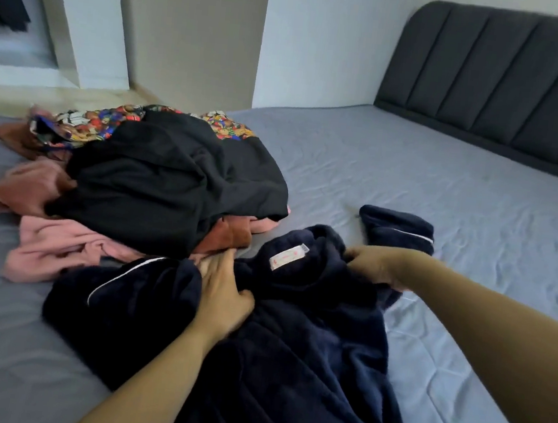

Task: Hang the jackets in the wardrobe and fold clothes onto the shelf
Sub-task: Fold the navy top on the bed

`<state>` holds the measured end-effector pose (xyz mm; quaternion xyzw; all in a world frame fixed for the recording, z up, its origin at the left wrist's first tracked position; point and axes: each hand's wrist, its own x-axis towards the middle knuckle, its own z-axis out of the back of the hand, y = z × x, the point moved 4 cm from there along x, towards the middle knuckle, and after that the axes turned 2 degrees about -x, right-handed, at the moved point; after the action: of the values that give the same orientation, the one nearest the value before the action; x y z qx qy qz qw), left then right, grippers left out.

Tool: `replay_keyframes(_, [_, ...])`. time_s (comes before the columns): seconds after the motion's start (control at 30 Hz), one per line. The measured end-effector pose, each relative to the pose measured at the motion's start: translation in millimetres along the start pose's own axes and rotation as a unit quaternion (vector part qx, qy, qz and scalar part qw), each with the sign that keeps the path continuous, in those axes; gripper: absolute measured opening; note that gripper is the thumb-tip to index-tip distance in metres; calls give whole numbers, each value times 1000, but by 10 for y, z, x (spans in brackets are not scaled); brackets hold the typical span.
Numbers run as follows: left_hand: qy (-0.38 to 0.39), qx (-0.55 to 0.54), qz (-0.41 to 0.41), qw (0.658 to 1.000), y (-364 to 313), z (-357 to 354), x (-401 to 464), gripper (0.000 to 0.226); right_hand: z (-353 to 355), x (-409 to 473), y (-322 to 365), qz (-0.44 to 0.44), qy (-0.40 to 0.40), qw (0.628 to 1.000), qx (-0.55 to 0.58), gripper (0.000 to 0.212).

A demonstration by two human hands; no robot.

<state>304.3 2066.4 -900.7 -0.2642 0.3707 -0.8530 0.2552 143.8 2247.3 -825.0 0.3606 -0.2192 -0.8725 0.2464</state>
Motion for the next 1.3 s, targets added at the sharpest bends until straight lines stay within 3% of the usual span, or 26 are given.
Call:
replay_keyframes(0.1, [6, 46, -27, 999, -244, 137, -141, 54, 84, -531, -8, 19, -109, 994, -27, 9])
replay_keyframes(0.17, [-34, 76, -66, 994, -515, 303, -239, 46, 278, -920, -14, 23, -190, 981, -37, 12])
replay_keyframes(0.3, [-168, 48, -135, 975, -1244, 872, -401, 50, 867, -1978, -288, -105, -305, 920, -221, 26])
replay_keyframes(0.5, [-248, 88, -256, 930, -2525, 1362, -755, 56, 1332, -3517, -530, -336, -187, 819, -426, 24])
replay_keyframes(0.57, [-255, 111, -298, 913, -2907, 1351, -922, 57, 1465, -3829, -485, -355, -217, 788, -454, 11])
replay_keyframes(0.73, [-252, 175, -359, 881, -3345, 1185, -1128, 52, 1519, -4124, -610, -408, -252, 766, -429, 7])
replay_keyframes(0.8, [-238, 215, -376, 869, -3381, 1063, -1064, 51, 1480, -4043, -747, -397, -253, 765, -439, 26])
replay_keyframes(0.87, [-223, 257, -382, 859, -3439, 936, -884, 49, 1492, -3890, -872, -357, -288, 771, -441, 29])
replay_keyframes(0.97, [-203, 331, -337, 858, -3560, 792, -352, 52, 1698, -3640, -982, -251, -503, 741, -368, 38])
replay_keyframes(1.03, [-167, 345, -223, 896, -3579, 636, -25, 67, 1711, -3364, -1039, -179, -613, 712, -293, 58])
replay_keyframes(1.07, [-133, 328, -179, 918, -3548, 467, 53, 72, 1662, -3166, -1102, -158, -632, 720, -240, 67])
replay_keyframes(1.13, [-1, 268, -167, 949, -3307, -142, 4, 70, 1438, -2660, -1292, -114, -595, 783, -140, 69])
replay_keyframes(1.17, [92, 251, -171, 948, -3056, -517, -123, 65, 1253, -2358, -1440, -99, -540, 825, -133, 67])
replay_keyframes(1.23, [285, 268, -117, 913, -2355, -1128, -434, 65, 743, -1787, -1800, -89, -378, 903, -187, 64])
replay_keyframes(1.3, [354, 254, -33, 900, -1677, -1469, -625, 66, 206, -1345, -2188, -87, -249, 938, -227, 61])
